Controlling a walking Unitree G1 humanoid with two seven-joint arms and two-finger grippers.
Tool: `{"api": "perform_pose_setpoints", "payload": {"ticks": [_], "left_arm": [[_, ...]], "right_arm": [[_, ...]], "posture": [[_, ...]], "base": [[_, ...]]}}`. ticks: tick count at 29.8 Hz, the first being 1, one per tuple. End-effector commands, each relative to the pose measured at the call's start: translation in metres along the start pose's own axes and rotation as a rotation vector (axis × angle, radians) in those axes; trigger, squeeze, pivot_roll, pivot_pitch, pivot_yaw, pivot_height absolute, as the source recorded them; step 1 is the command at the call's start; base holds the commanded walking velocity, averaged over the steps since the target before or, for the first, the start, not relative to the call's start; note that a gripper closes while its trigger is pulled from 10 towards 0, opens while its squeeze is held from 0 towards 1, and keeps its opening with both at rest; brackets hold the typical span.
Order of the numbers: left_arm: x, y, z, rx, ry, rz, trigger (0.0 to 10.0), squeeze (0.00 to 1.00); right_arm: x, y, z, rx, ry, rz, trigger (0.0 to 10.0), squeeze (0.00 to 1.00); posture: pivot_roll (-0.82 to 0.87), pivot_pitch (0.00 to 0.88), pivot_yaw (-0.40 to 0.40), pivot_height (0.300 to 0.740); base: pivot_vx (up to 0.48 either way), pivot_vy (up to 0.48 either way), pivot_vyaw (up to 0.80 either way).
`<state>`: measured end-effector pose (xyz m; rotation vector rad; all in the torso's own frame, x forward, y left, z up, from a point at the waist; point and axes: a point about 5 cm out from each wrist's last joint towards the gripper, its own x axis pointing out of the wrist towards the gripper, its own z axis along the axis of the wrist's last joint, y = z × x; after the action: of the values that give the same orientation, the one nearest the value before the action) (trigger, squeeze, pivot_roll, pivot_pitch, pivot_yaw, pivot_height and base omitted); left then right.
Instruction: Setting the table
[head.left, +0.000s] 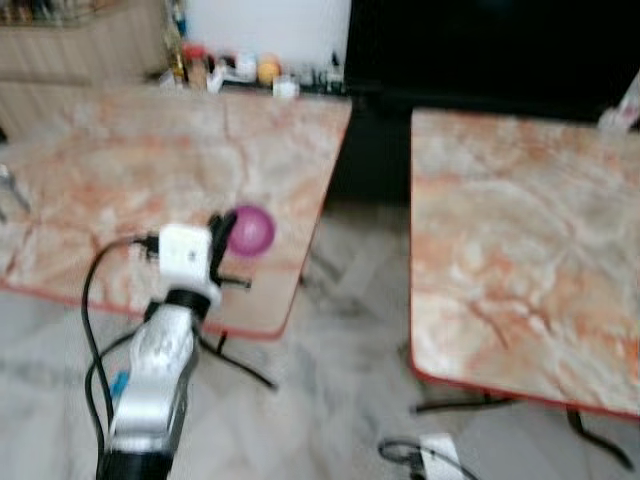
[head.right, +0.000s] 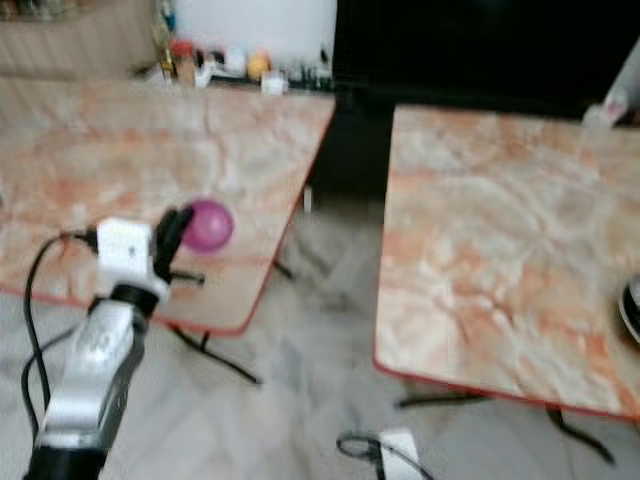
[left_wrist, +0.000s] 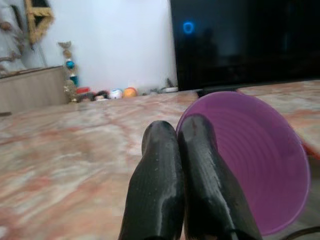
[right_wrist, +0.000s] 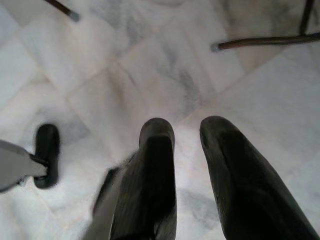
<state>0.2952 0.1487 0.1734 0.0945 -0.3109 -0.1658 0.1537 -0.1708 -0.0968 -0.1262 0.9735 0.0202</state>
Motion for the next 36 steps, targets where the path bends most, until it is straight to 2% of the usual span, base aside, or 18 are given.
{"api": "perform_pose_setpoints", "payload": {"ticks": [1,36], "left_arm": [[0.0017,0.0016,0.0026,0.008,-0.007,-0.004,10.0,0.0],[-0.0021,-0.0021,-0.0002,0.003,-0.007,-0.025,10.0,0.0]], "right_arm": [[0.0001,-0.0037,0.0009,0.003,-0.004,-0.013,10.0,0.0],[-0.0013,-0.0029,-0.0048,0.011,0.009,-0.025,10.0,0.0]], "posture": [[0.12,0.022,-0.018,0.74],[0.12,0.0,-0.029,0.74]], "base": [[0.0,-0.277,0.0],[0.0,-0.276,0.0]]}}
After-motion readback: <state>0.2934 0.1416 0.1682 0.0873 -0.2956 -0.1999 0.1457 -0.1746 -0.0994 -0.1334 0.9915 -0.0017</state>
